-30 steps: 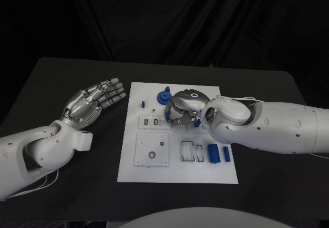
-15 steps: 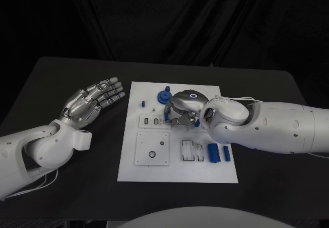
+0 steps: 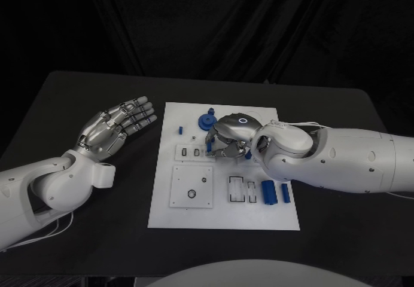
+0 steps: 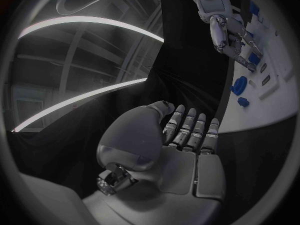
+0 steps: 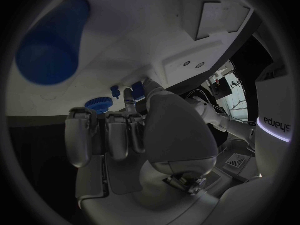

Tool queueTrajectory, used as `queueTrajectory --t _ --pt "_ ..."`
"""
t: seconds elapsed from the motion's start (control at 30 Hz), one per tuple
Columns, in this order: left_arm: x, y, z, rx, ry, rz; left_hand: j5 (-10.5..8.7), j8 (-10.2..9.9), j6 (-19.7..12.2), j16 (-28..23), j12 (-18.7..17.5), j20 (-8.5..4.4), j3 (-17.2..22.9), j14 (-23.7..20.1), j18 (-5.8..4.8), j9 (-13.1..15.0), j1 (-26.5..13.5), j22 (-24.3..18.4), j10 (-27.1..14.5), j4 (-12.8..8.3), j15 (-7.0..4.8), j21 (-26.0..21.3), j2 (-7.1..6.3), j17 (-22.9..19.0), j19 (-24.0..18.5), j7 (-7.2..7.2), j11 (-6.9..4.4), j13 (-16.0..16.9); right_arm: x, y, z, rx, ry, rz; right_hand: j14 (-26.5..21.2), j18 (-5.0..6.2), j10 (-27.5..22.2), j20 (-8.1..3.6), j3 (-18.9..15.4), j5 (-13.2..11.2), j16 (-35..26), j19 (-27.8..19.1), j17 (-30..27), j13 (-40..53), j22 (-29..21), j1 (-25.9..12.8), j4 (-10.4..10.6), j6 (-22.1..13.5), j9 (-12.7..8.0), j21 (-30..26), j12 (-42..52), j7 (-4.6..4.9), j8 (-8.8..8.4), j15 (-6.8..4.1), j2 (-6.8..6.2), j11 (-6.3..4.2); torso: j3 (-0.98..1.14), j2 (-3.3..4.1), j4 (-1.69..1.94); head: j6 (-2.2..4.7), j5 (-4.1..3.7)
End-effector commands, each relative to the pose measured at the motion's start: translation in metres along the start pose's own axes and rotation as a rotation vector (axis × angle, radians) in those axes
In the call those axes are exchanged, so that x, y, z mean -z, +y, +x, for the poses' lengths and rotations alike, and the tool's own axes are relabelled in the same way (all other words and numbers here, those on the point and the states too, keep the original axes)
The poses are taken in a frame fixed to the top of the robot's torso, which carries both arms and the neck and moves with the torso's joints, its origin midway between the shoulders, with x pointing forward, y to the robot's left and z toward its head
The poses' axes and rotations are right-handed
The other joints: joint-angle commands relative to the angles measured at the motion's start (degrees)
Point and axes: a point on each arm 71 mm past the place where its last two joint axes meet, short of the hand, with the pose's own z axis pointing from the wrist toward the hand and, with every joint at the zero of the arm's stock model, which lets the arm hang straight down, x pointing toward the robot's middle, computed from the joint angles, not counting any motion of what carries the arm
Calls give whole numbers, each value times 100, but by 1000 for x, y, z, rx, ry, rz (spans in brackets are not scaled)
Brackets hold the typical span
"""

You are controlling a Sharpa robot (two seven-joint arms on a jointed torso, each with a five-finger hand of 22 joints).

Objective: Assemble the parts on the task board

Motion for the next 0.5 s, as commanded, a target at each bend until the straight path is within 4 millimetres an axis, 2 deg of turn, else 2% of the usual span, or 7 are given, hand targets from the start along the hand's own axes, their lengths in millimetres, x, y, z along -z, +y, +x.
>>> queueTrajectory --t 0.03,0.13,0.17,0.27,0.3,0.43,0.5 --pt "0 -7 1 17 9 115 -6 22 20 19 18 -14 26 0 -46 4 -66 7 30 0 15 17 0 5 26 288 -1 5 1 -1 1 2 -9 0 598 -67 597 0 -39 -115 14 288 1509 1510 1274 24 69 -371 -101 -67 16 -16 -187 5 -113 -7 0 0 -1 5 -5" --pt "0 -7 1 17 9 115 -7 21 16 17 16 -14 29 -2 -46 4 -68 6 29 1 14 16 1 4 24 288 -2 4 1 -1 1 -1 -20 -5 598 -63 597 -5 -58 -160 14 278 1509 1510 1269 38 117 -559 -169 -89 16 -13 -250 4 -147 -8 2 -1 -8 6 3" --pt "0 -7 1 17 9 115 -7 21 16 17 16 -14 29 -2 -46 4 -68 6 29 1 14 16 1 4 24 288 -2 4 1 -1 0 -2 -24 -6 598 -57 597 -11 -76 -184 14 268 1509 1510 1263 59 170 -788 -249 -111 16 -35 -270 -3 -210 -19 1 0 -8 8 6" --pt "0 -8 1 17 9 116 -7 21 16 17 16 -14 29 -2 -46 4 -68 6 29 1 14 16 1 4 24 288 -2 4 2 -1 -1 -6 -42 -14 598 -54 597 -20 -102 -216 14 262 1509 1510 1260 73 205 -953 -322 -126 16 -55 -273 -18 -280 -38 2 -2 -13 37 22" --pt "0 -8 1 17 9 116 -7 21 16 17 16 -14 29 -2 -46 4 -68 6 29 1 14 16 1 4 24 288 -2 4 2 -1 -2 -8 -53 -19 598 -53 597 -31 -131 -221 14 262 1509 1510 1261 70 218 -1217 -424 -129 16 -82 -288 -32 -340 -56 3 -1 -13 52 28" --pt "1 -8 1 18 10 118 -6 21 14 4 6 -15 35 -12 -47 3 -70 3 19 1 14 10 2 1 13 290 -2 2 4 -1 -6 -20 -101 -35 598 -52 597 -54 -184 -296 14 262 1509 1510 1262 29 228 -1412 -525 -135 16 -113 -279 -55 -415 -85 3 -3 -13 115 37" --pt "1 -8 2 16 8 124 1 20 12 -1 -1 -13 50 -26 -50 2 -74 5 8 -1 20 15 2 -1 21 288 8 0 6 -2 -9 -33 -130 -44 598 -55 597 -61 -203 -336 14 266 1509 1510 1265 7 231 -1351 -526 -130 16 -120 -259 -63 -439 -92 4 -2 -9 138 53"
